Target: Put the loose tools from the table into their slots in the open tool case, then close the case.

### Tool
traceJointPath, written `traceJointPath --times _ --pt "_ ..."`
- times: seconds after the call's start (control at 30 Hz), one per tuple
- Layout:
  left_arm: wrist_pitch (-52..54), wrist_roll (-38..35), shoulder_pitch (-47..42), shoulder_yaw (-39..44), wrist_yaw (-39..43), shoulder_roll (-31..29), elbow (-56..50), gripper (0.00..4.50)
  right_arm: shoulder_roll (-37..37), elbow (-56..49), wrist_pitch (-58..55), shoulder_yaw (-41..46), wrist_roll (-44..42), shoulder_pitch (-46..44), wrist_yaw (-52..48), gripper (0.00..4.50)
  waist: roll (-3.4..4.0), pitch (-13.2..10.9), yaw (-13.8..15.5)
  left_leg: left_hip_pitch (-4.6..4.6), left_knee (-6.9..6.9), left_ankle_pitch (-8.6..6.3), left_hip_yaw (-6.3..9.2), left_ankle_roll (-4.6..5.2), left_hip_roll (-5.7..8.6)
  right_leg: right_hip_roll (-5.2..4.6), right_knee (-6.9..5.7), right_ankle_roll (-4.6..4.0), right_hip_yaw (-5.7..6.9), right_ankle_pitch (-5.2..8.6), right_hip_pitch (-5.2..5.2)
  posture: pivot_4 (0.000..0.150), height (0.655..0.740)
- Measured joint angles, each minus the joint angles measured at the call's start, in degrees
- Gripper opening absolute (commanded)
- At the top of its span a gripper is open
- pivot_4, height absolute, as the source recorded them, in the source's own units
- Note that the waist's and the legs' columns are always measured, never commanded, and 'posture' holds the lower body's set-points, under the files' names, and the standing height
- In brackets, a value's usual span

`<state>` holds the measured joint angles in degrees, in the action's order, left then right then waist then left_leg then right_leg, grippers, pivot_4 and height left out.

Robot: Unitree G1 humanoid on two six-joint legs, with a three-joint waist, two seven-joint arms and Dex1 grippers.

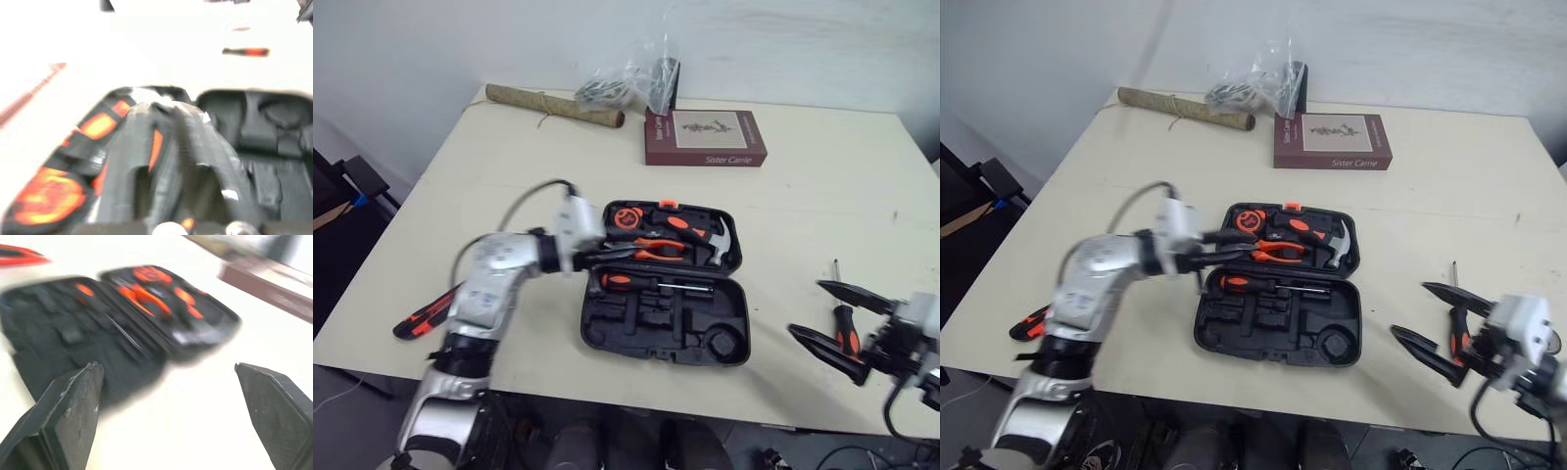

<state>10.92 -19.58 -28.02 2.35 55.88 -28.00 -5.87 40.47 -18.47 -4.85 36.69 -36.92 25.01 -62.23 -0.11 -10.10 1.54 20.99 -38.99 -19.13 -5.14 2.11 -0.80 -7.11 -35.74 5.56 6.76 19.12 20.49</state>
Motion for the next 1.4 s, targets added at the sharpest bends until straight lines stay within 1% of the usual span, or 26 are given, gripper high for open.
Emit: traceJointPath --times 0.03,0.07,0.1,0.13,0.17,0.2,0.3,0.33,0.4,0.47,0.53,0.63,0.77,0.87,0.97,1.03,1.1,1.17,1.23,1.3,1.4 --pt "0.17 -0.83 1.59 1.61 0.15 -1.08 -0.27 2.33 -0.52 0.87 0.80 1.23 0.06 0.89 -0.40 4.50 0.00 0.00 -0.10 0.00 0.00 0.00 -0.01 0.01 0.00 0.00 0.10 0.00 0.00 0.00 -0.01 0.150 0.7400" --pt "0.40 -1.56 3.66 3.38 0.36 -2.69 -0.47 2.83 -1.20 1.93 1.64 2.86 0.09 2.04 -0.85 4.50 0.01 0.00 -0.27 -0.02 0.02 -0.01 -0.03 0.02 0.00 0.00 0.10 0.00 -0.03 0.00 -0.02 0.150 0.7400" --pt "0.97 -2.43 9.71 7.95 0.85 -6.38 -0.70 3.30 -2.36 5.81 4.12 6.28 0.83 4.51 -1.69 4.50 0.03 -0.01 -0.60 -0.06 0.17 -0.04 -0.10 0.04 0.00 0.00 0.15 0.00 -0.10 0.00 0.03 0.150 0.7400" --pt "0.86 -2.55 15.68 13.70 1.02 -9.49 1.06 3.62 -3.44 11.09 6.69 10.25 1.90 6.79 -1.60 4.50 0.01 -0.05 -0.83 -0.10 0.37 -0.04 -0.13 0.04 0.00 -0.01 0.21 -0.01 -0.13 0.01 0.08 0.150 0.7400" --pt "-1.06 -2.64 19.67 21.16 0.41 -12.07 5.91 4.01 -3.91 17.89 10.75 13.69 3.90 7.24 -0.43 4.50 -0.10 -0.10 -0.86 -0.09 0.45 -0.06 -0.13 0.01 0.00 -0.03 0.23 -0.02 -0.14 0.02 0.14 0.150 0.7400" --pt "-2.26 -2.61 21.98 25.08 0.04 -14.10 9.03 4.46 -3.98 21.85 13.34 15.59 4.87 7.38 0.34 4.50 -0.14 -0.13 -0.97 -0.10 0.51 -0.10 -0.13 -0.02 0.00 -0.05 0.24 -0.04 -0.16 0.03 0.17 0.150 0.7400" --pt "-7.15 -2.04 29.85 34.68 0.77 -20.53 19.41 4.46 -4.23 33.41 20.45 19.36 7.60 8.13 2.50 4.50 -0.16 -0.13 -1.49 -0.47 0.95 -0.14 -0.26 -0.07 0.03 -0.18 0.35 -0.13 -0.27 0.08 0.06 0.150 0.7400" --pt "-8.29 -1.91 31.87 37.41 0.96 -21.71 22.94 4.46 -4.52 36.27 22.33 20.10 8.06 8.43 3.02 4.50 -0.08 -0.17 -1.53 -0.49 0.97 -0.22 -0.27 -0.17 0.03 -0.20 0.34 -0.15 -0.28 0.10 0.07 0.150 0.7400" --pt "-10.89 -1.95 35.24 41.28 1.11 -23.07 28.95 4.46 -5.14 39.74 25.18 20.29 8.50 8.92 3.71 4.50 0.01 -0.18 -1.61 -0.51 1.01 -0.34 -0.27 -0.34 0.03 -0.25 0.33 -0.19 -0.31 0.12 0.10 0.150 0.7400" --pt "-13.15 -1.99 37.80 44.49 0.83 -23.84 34.46 4.46 -6.21 41.80 27.03 20.38 8.55 9.60 4.78 4.50 0.02 -0.18 -1.68 -0.55 1.09 -0.40 -0.26 -0.28 0.03 -0.26 0.31 -0.24 -0.33 0.14 0.12 0.150 0.7400" --pt "-14.09 -2.49 38.89 46.37 0.18 -23.79 36.61 4.46 -6.59 43.41 27.78 20.50 8.55 9.70 6.70 4.50 0.05 -0.20 -1.59 -0.58 1.10 -0.42 -0.26 -0.26 0.03 -0.30 0.30 -0.25 -0.35 0.14 0.11 0.150 0.7400" --pt "-14.34 -3.24 39.97 45.66 1.31 -22.82 33.00 4.46 -7.07 41.03 27.29 19.53 8.78 9.36 9.70 4.50 0.12 -0.15 -1.55 -0.59 1.12 -0.44 -0.26 -0.24 0.03 -0.33 0.29 -0.27 -0.39 0.15 0.11 0.150 0.7400" --pt "-11.97 -5.31 39.93 42.97 1.41 -20.92 24.57 4.46 -7.48 32.67 23.35 15.22 8.95 9.38 11.85 4.50 0.24 -0.16 -1.76 -0.59 1.38 -0.37 -0.31 -0.34 0.03 -0.32 0.29 -0.33 -0.43 0.19 0.23 0.150 0.7400" --pt "-7.23 -9.48 40.03 38.41 1.75 -18.48 10.52 4.46 -6.43 17.56 12.53 13.02 7.06 10.00 17.08 4.50 0.57 -0.16 -1.89 -0.58 1.43 -0.26 -0.39 -0.50 0.03 -0.31 0.28 -0.33 -0.51 0.19 0.30 0.150 0.7400" --pt "-2.47 -14.31 37.76 30.99 1.83 -16.11 -2.43 4.46 -1.72 1.44 -4.32 11.41 0.29 12.98 22.08 4.50 0.70 -0.15 -1.70 -0.57 1.53 -0.19 -0.39 -0.45 0.04 -0.28 0.26 -0.33 -0.51 0.19 0.34 0.150 0.7400" --pt "0.12 -16.18 35.33 26.40 1.64 -15.31 -7.24 4.46 1.97 -6.68 -15.22 10.88 -4.14 15.05 24.78 4.50 0.66 -0.17 -1.58 -0.55 1.66 0.00 -0.38 -0.22 0.03 -0.25 0.26 -0.34 -0.47 0.20 0.39 0.150 0.7400" --pt "2.31 -17.12 32.89 22.05 1.24 -14.48 -10.88 4.46 4.53 -10.62 -25.61 10.92 -9.36 14.36 29.67 4.50 0.65 -0.17 -1.45 -0.55 1.65 0.16 -0.37 -0.39 0.04 -0.23 0.26 -0.35 -0.45 0.20 0.36 0.150 0.7400" --pt "3.69 -17.15 29.97 16.69 1.24 -13.37 -14.02 4.46 6.27 -12.47 -35.93 10.49 -14.27 11.28 36.44 4.50 0.57 -0.18 -1.33 -0.47 1.56 0.18 -0.37 -0.34 0.09 -0.24 0.26 -0.33 -0.44 0.19 0.38 0.150 0.7400" --pt "5.70 -17.32 27.18 12.61 0.84 -12.31 -15.84 4.46 7.31 -13.70 -42.98 8.31 -16.10 8.73 41.47 4.50 0.51 -0.19 -1.29 -0.43 1.58 0.19 -0.37 -0.33 0.10 -0.21 0.27 -0.32 -0.42 0.18 0.40 0.150 0.7400" --pt "7.55 -18.56 25.13 8.87 0.62 -10.75 -18.06 4.46 7.18 -14.25 -46.64 5.60 -16.63 5.31 44.70 4.50 0.50 -0.20 -1.26 -0.33 1.54 0.22 -0.38 -0.31 0.11 -0.18 0.25 -0.28 -0.42 0.16 0.47 0.150 0.7400" --pt "10.30 -20.17 23.43 3.78 1.51 -10.36 -22.22 4.46 6.22 -13.54 -50.03 2.87 -15.68 0.40 49.25 4.50 0.49 -0.19 -1.44 -0.02 1.37 0.30 -0.39 -0.34 0.11 -0.05 0.20 -0.23 -0.44 0.14 0.71 0.150 0.7400"
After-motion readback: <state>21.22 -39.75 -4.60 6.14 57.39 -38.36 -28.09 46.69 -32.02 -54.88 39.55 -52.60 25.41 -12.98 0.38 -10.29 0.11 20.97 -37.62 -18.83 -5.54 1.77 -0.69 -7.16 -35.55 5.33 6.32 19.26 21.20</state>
